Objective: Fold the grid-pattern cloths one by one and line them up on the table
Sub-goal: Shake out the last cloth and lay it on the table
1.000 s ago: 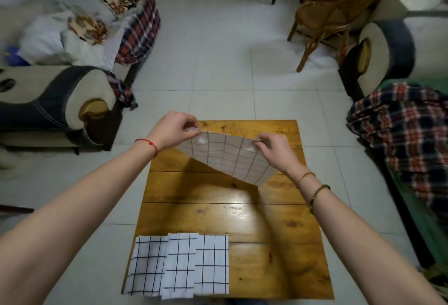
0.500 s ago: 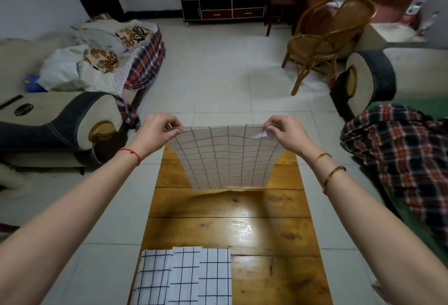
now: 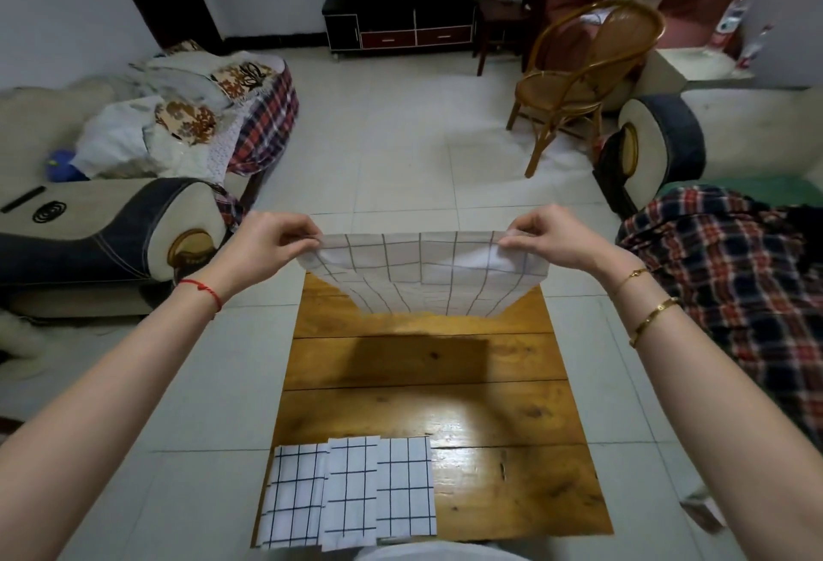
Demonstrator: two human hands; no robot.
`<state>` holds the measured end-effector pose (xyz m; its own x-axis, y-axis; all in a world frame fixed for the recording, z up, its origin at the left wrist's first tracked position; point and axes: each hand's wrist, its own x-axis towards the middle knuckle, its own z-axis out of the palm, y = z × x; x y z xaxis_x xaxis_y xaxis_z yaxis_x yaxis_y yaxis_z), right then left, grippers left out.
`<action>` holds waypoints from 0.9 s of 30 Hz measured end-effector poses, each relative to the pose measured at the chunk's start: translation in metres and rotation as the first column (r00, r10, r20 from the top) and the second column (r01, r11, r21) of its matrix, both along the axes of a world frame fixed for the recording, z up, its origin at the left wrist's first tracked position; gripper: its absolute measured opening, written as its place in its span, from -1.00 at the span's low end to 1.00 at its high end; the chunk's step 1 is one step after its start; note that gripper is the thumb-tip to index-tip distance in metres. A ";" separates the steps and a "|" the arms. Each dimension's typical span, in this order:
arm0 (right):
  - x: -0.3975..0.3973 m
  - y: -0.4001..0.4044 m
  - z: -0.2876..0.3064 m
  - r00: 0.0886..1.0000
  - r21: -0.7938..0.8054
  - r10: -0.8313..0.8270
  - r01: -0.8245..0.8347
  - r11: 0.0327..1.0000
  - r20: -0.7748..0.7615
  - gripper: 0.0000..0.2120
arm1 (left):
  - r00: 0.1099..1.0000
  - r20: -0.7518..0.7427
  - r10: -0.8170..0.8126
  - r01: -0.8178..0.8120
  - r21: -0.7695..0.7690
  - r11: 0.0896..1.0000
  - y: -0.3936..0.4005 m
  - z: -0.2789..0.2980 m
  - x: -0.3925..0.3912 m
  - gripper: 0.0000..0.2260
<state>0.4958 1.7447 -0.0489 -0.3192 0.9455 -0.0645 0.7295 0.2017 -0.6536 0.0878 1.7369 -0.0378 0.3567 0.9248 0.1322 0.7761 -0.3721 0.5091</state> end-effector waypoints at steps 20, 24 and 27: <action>0.007 -0.023 0.004 0.979 -0.297 -0.074 0.015 0.955 -0.188 -0.77 | 0.967 0.246 0.066 0.042 -0.409 0.912 -0.012 0.014 -0.022 -0.81; -0.002 -0.008 -0.019 0.962 -0.216 -0.190 0.147 0.965 -0.196 -0.86 | 0.967 0.224 0.120 -0.039 -0.335 0.941 0.007 -0.009 -0.017 -0.86; -0.010 0.011 -0.046 0.927 -0.168 -0.290 0.255 0.952 -0.236 -0.89 | 0.964 0.221 0.148 -0.082 -0.280 0.957 0.022 -0.033 -0.008 -0.87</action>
<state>0.4857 1.7552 -0.0952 -0.0728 0.9868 -0.1446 0.5491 -0.0814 -0.8318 0.0797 1.7592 -0.0705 0.2343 0.9705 -0.0563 0.6499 -0.1133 0.7515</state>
